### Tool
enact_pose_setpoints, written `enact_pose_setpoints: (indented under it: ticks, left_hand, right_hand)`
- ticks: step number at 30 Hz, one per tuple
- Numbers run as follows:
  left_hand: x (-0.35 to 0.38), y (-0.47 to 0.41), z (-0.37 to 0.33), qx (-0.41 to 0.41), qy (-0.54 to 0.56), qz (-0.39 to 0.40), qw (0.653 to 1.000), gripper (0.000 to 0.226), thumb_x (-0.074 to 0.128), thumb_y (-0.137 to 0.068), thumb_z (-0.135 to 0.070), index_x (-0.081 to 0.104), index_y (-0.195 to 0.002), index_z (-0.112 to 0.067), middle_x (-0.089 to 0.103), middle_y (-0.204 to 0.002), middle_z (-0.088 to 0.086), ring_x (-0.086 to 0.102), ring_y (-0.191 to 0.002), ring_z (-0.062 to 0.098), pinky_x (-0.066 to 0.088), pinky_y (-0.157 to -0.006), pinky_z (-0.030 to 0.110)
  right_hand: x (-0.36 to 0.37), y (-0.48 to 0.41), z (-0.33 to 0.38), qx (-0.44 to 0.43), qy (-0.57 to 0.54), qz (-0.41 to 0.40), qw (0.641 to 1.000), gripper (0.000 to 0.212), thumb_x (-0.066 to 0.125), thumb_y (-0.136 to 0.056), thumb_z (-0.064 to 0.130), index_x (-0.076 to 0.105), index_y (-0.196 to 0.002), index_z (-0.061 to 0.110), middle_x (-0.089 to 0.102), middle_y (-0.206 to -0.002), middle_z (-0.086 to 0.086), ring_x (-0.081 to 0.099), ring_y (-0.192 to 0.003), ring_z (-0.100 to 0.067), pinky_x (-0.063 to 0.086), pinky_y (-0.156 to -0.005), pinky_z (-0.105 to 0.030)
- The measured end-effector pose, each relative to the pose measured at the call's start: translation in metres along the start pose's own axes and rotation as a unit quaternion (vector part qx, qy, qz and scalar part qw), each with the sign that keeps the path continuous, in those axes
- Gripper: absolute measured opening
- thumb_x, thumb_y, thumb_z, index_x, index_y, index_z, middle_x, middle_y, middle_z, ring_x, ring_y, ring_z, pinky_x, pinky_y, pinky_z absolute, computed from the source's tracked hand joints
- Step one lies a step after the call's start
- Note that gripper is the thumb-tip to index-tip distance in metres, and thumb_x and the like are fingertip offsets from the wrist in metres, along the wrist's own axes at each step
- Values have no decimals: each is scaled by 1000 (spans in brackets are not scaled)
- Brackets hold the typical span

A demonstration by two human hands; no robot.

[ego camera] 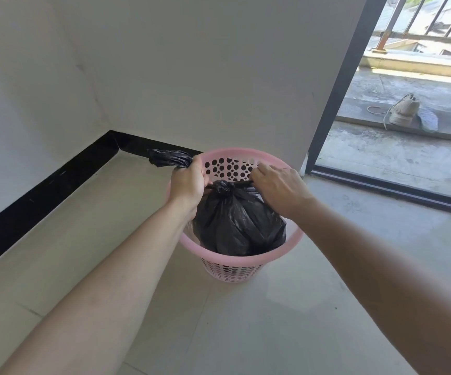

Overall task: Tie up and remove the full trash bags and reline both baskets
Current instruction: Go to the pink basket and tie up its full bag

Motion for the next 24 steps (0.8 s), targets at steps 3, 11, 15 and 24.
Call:
enact_pose_setpoints:
  ticks: [3,11,15,24]
  left_hand:
    - [-5,1,-2,42,-85,2,996,53,44,-94,-29,38,-42,-20,40,-42,-9,46,-58,21,51,-73,37]
    - [-13,15,0,206,-412,32,887,52,42,-101,-45,71,-66,-19,72,-77,-9,65,-84,13,47,-87,30]
    - [-18,1,8,259,-426,-1,867,44,45,-98,-48,73,-75,-22,72,-82,-8,66,-86,17,52,-83,36]
    - [-9,-49,0,204,-336,-56,918,46,41,-103,-42,74,-87,-15,73,-94,-1,64,-95,20,44,-78,28]
  right_hand:
    - [2,-1,-3,11,-2,-14,1000,15,60,-84,0,53,-86,13,57,-72,-1,60,-60,-23,39,-56,-31]
    - [12,0,-2,143,-9,57,988,24,53,-98,26,58,-119,16,54,-122,-16,47,-120,-38,37,-101,-66]
    - [14,-11,-8,168,-62,65,982,35,53,-98,45,65,-115,16,50,-129,-13,40,-129,-33,48,-92,-52]
    - [35,-50,-10,190,-97,110,971,40,36,-98,26,56,-133,19,50,-139,-17,16,-144,-41,16,-111,-63]
Point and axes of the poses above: each hand's wrist, its own y-axis away from the middle knuckle, its own x-axis out of the palm, z = x × y, the point moved 1 cm from there along -y, towards the middle knuckle
